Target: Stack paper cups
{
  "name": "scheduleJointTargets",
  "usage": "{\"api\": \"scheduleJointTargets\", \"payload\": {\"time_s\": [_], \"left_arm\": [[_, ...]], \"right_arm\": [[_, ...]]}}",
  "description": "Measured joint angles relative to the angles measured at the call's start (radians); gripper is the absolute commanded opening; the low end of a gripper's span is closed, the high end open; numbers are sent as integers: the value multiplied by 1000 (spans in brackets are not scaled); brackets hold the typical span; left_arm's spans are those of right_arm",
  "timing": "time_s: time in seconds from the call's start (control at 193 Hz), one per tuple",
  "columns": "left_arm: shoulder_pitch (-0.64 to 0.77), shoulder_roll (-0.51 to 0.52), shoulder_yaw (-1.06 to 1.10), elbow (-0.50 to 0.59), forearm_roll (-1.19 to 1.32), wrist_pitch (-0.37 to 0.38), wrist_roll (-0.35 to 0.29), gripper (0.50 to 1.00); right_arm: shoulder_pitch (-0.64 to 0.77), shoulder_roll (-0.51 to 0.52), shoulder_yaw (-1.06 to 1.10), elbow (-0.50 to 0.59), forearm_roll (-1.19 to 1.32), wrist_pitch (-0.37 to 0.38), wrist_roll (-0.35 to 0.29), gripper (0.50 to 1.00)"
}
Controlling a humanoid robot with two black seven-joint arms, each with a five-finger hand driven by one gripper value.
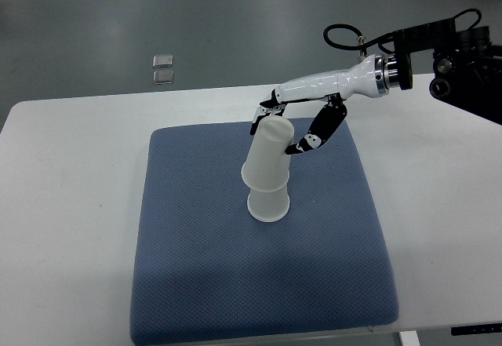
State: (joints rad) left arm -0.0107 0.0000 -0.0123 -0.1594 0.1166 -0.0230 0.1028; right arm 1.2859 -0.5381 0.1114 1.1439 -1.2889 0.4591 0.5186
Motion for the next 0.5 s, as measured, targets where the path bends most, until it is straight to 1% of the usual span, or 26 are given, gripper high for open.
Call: {"api": "scheduleJointTargets", "payload": {"time_s": [0.14, 0.229, 0.26, 0.275, 0.28, 0.286, 0.291, 0.296, 0.301, 0.306, 0.312, 0.317, 0.327, 0.332, 0.338, 0.343, 0.348, 0.353, 0.358, 0.364, 0.369, 0.374, 0.395, 0.499], "left_arm": [[0, 0, 0, 0, 0, 0, 0, 1000], [0, 0, 0, 0, 0, 0, 0, 1000], [0, 0, 0, 0, 0, 0, 0, 1000], [0, 0, 0, 0, 0, 0, 0, 1000], [0, 0, 0, 0, 0, 0, 0, 1000], [0, 0, 0, 0, 0, 0, 0, 1000], [0, 0, 0, 0, 0, 0, 0, 1000], [0, 0, 0, 0, 0, 0, 0, 1000], [0, 0, 0, 0, 0, 0, 0, 1000], [0, 0, 0, 0, 0, 0, 0, 1000], [0, 0, 0, 0, 0, 0, 0, 1000], [0, 0, 0, 0, 0, 0, 0, 1000], [0, 0, 0, 0, 0, 0, 0, 1000], [0, 0, 0, 0, 0, 0, 0, 1000], [0, 0, 0, 0, 0, 0, 0, 1000], [0, 0, 0, 0, 0, 0, 0, 1000], [0, 0, 0, 0, 0, 0, 0, 1000], [0, 0, 0, 0, 0, 0, 0, 1000], [0, 0, 0, 0, 0, 0, 0, 1000], [0, 0, 0, 0, 0, 0, 0, 1000], [0, 0, 0, 0, 0, 0, 0, 1000], [0, 0, 0, 0, 0, 0, 0, 1000], [0, 0, 0, 0, 0, 0, 0, 1000], [0, 0, 0, 0, 0, 0, 0, 1000]], "right_arm": [[-5, 1, -10, -1, -8, -2, 0, 684], [-11, 2, -11, -3, -9, -4, -1, 711], [-13, 3, -12, -4, -9, -5, -1, 729], [-15, 3, -12, -6, -10, -6, -2, 754], [-15, 3, -12, -6, -10, -6, -2, 754], [-16, 3, -12, -6, -10, -6, -2, 768], [-16, 4, -12, -7, -10, -6, -2, 768], [-16, 4, -12, -7, -10, -6, -2, 786], [-17, 4, -12, -7, -10, -6, -3, 787], [-17, 4, -12, -8, -10, -6, -3, 803], [-17, 4, -12, -8, -10, -6, -3, 803], [-17, 4, -12, -9, -10, -7, -3, 819], [-18, 4, -12, -9, -10, -7, -4, 819], [-18, 5, -12, -10, -10, -7, -4, 837], [-19, 5, -12, -10, -10, -7, -4, 838], [-19, 5, -12, -10, -10, -7, -5, 856], [-20, 5, -12, -10, -10, -7, -5, 856], [-20, 5, -12, -11, -10, -7, -5, 874], [-20, 5, -12, -11, -10, -7, -5, 874], [-21, 5, -12, -11, -10, -7, -6, 889], [-21, 5, -12, -11, -10, -7, -6, 889], [-22, 5, -12, -11, -10, -7, -6, 905], [-25, 5, -12, -12, -10, -8, -7, 913], [-37, 6, -11, -13, -9, -8, -9, 915]]}}
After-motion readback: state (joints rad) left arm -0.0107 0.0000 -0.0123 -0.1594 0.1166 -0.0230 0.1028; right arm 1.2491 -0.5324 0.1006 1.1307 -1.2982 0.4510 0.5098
